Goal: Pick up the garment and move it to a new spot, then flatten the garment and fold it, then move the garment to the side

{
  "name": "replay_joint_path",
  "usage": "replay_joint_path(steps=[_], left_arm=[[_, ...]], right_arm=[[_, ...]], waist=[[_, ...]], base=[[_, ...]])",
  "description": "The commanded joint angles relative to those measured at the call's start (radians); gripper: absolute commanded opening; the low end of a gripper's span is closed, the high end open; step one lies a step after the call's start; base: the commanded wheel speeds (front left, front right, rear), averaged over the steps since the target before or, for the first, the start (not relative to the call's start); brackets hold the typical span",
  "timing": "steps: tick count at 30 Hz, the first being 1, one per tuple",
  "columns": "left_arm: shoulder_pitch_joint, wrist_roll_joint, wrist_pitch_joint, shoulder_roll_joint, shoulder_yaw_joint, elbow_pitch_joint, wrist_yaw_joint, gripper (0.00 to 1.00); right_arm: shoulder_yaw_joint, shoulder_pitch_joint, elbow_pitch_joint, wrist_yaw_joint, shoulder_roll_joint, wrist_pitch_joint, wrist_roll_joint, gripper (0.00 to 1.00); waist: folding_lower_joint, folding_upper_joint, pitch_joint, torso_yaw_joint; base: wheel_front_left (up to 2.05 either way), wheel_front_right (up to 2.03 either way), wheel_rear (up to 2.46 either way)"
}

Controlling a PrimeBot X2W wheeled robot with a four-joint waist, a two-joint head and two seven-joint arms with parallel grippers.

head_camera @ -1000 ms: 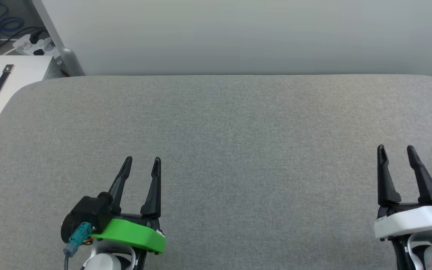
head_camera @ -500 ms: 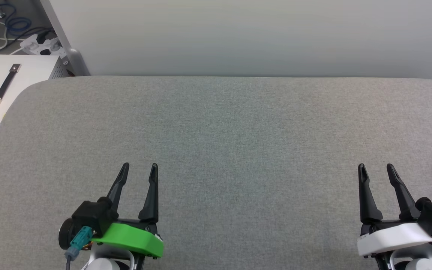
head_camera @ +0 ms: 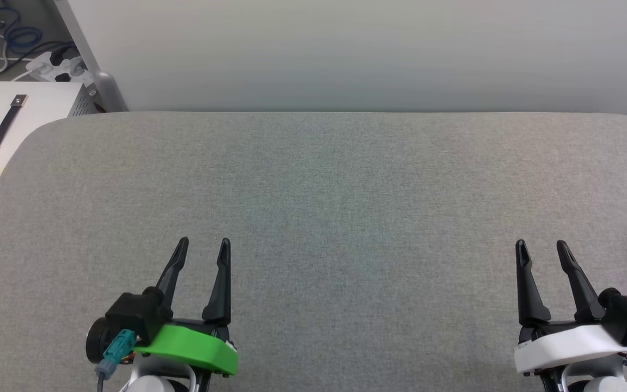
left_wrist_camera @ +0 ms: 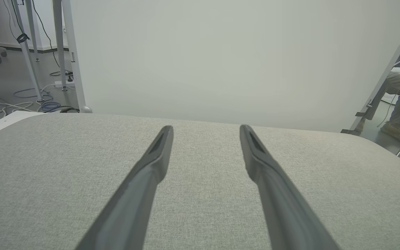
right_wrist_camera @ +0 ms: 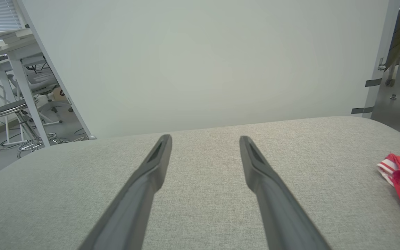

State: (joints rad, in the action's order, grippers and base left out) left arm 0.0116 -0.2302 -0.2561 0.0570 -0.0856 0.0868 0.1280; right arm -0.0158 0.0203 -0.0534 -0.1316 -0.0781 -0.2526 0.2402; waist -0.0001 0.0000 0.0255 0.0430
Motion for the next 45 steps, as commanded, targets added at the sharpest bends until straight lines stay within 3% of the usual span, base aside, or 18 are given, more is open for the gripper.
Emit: replay_joint_path(steps=[1, 11, 12, 45], left_arm=[[-0.018, -0.004, -0.006, -0.007, 0.004, -0.001, 0.003, 1.00], [-0.018, -0.021, -0.006, -0.007, 0.001, 0.003, 0.003, 1.00], [-0.010, -0.012, 0.001, 0.000, -0.001, 0.002, 0.000, 0.00], [-0.011, 0.046, 0.063, 0.000, 0.019, -0.020, -0.031, 0.00]], right_arm=[[0.002, 0.003, -0.001, 0.001, 0.001, -0.009, -0.006, 1.00], [-0.002, 0.005, 0.004, 0.001, 0.003, -0.009, -0.005, 1.00], [-0.003, 0.000, 0.001, 0.000, 0.001, 0.001, 0.000, 0.00], [0.001, -0.005, 0.013, 0.000, 0.008, 0.062, -0.057, 0.00]], waist=[[0.0001, 0.0000, 0.000, -0.001], [0.0001, 0.0000, 0.004, -0.003], [0.0001, 0.0000, 0.003, -0.003], [0.0001, 0.0000, -0.004, -0.013]], base=[[0.00, 0.00, 0.00], [0.00, 0.00, 0.00], [0.00, 0.00, 0.00], [0.00, 0.00, 0.00]])
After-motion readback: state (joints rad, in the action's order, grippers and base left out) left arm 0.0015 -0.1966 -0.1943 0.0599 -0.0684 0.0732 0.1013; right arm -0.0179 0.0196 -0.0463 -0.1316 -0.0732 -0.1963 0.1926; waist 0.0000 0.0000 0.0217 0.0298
